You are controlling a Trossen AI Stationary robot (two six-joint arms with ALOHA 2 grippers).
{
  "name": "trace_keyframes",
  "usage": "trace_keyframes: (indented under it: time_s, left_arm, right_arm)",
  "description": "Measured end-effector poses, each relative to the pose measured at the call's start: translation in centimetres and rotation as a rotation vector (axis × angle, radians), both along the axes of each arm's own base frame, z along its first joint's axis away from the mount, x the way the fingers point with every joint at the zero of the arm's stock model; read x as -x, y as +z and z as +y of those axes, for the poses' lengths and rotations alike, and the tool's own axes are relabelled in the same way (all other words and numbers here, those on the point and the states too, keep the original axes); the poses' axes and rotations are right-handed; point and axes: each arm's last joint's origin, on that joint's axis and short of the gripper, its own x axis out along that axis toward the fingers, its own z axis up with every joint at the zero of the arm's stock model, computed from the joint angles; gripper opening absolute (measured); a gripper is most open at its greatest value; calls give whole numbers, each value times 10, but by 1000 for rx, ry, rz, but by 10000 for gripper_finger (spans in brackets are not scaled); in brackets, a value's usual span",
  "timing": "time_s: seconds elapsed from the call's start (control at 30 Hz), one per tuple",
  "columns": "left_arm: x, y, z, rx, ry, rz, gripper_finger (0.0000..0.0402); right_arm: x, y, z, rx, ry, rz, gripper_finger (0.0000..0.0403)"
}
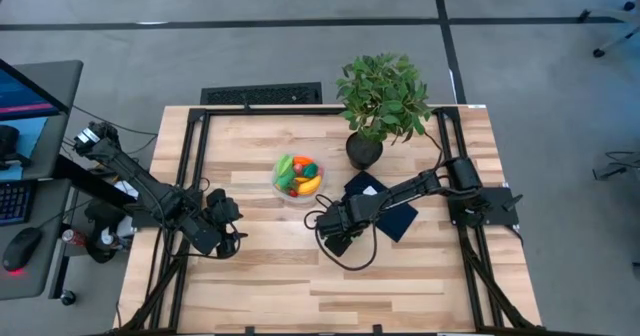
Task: Pick and placing Produce into tupperware
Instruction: Put the green peas into the transparent bin
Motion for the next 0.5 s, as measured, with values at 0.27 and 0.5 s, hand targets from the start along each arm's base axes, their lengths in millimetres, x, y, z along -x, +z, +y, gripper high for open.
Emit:
trace_keyframes:
  time_s: [0.27,0.5]
  left_arm:
    - [0,0,0,4,6,-1,265]
    - [0,0,0,4,6,-1,265]
  right_arm:
    - [0,0,0,0,0,-5,163]
    - [-1,0,0,0,-3,-6,156]
